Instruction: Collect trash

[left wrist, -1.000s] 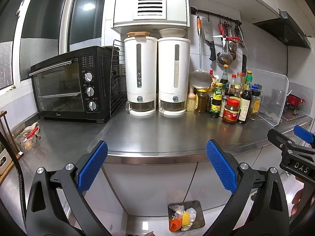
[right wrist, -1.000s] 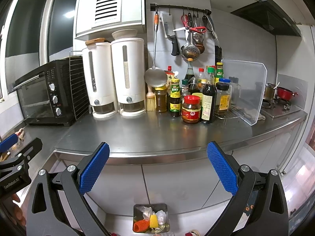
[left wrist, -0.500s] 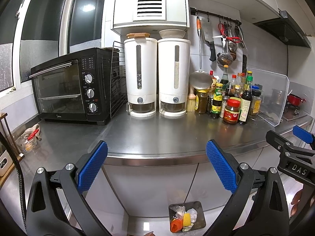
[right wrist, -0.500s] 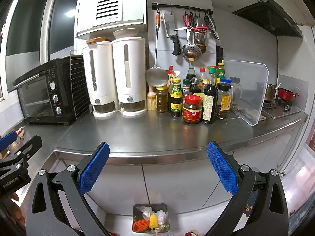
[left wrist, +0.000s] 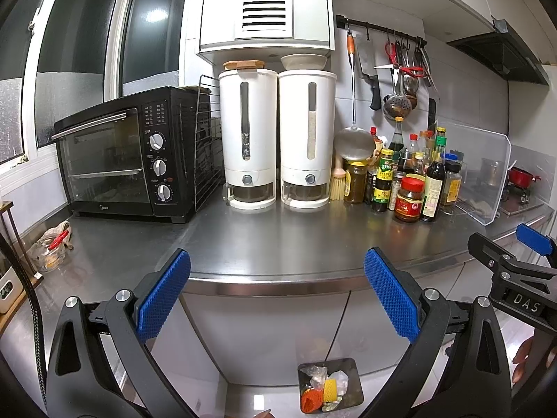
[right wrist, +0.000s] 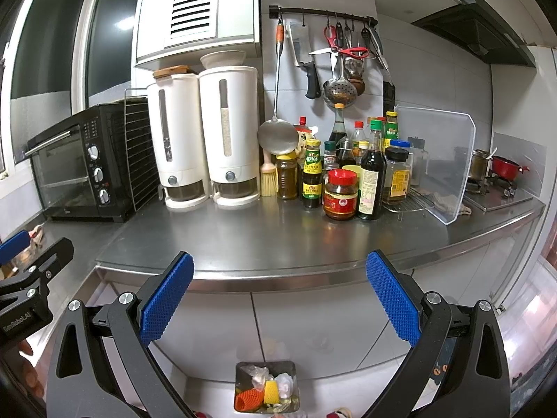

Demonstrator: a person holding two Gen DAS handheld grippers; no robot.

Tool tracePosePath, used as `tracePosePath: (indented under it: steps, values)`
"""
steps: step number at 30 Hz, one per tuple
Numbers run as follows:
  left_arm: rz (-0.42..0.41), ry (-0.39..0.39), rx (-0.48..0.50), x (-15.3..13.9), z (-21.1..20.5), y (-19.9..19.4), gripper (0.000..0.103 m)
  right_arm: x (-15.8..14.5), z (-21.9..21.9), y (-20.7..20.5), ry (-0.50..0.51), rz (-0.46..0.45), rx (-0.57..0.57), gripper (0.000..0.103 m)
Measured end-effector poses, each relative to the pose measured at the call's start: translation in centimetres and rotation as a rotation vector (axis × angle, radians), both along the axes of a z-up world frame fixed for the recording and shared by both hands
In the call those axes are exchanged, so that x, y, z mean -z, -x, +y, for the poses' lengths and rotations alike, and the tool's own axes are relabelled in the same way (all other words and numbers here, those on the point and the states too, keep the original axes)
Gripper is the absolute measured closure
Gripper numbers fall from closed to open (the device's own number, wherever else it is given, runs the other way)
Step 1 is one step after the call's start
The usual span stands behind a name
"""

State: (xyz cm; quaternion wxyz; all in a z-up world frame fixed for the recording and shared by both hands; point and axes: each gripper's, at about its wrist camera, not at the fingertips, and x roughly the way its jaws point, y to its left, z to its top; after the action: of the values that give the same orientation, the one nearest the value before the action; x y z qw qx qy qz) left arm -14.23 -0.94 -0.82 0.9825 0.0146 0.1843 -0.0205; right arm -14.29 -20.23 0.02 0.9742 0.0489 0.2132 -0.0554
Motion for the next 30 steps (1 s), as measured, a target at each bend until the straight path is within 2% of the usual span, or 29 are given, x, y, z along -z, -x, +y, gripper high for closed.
tracePosePath:
  steps: [11, 18, 30]
  values:
    - [0.004, -0.013, -0.001, 0.1, -0.1, 0.1, 0.008, 0.0, 0.0, 0.0, 0.0, 0.005, 0.006, 0.003]
    - [0.051, 0.051, 0.048, 0.5, 0.6, -0.9, 0.008, 0.4, -0.6, 0.1, -0.002, 0.007, 0.015, 0.003]
    - [0.033, 0.064, 0.048, 0.6, 1.0, -0.8, 0.008, 0.5, -0.8, 0.0, -0.007, 0.017, 0.015, 0.003]
